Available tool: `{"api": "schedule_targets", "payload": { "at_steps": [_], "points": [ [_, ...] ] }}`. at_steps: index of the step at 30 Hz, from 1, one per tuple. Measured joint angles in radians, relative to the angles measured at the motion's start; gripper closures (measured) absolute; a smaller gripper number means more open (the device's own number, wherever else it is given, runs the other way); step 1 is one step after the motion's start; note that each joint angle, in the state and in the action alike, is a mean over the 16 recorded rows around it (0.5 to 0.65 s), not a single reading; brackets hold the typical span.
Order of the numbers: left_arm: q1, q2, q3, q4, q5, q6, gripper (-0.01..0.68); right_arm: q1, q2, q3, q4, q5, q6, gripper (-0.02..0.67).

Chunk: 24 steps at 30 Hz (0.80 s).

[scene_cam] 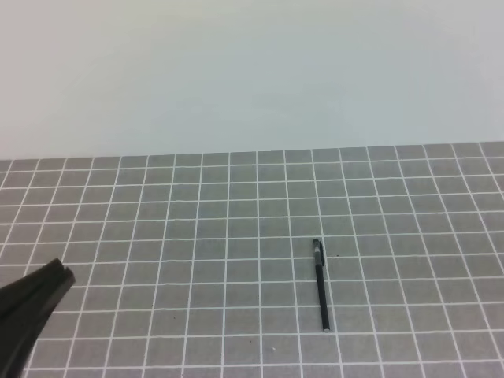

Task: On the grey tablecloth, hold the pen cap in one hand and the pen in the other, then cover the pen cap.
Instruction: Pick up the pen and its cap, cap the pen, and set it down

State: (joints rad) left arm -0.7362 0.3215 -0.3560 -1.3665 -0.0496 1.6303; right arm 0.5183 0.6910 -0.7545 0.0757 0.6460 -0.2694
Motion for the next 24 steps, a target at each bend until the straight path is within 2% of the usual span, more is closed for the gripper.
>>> {"api": "schedule_targets", "payload": {
  "at_steps": [8, 18, 24],
  "points": [
    [0.000, 0.001, 0.001, -0.055, -0.081, 0.024, 0.672, 0.000, -0.154, 0.163, 0.000, -0.018, 0.010, 0.644],
    [0.002, -0.001, 0.005, -0.140, -0.177, 0.048, 0.673, 0.000, -0.214, 0.272, -0.016, -0.001, 0.068, 0.644],
    [0.047, -0.012, 0.008, -0.247, -0.195, 0.049, 0.673, 0.000, -0.215, 0.292, -0.031, -0.012, 0.087, 0.644]
  ]
}}
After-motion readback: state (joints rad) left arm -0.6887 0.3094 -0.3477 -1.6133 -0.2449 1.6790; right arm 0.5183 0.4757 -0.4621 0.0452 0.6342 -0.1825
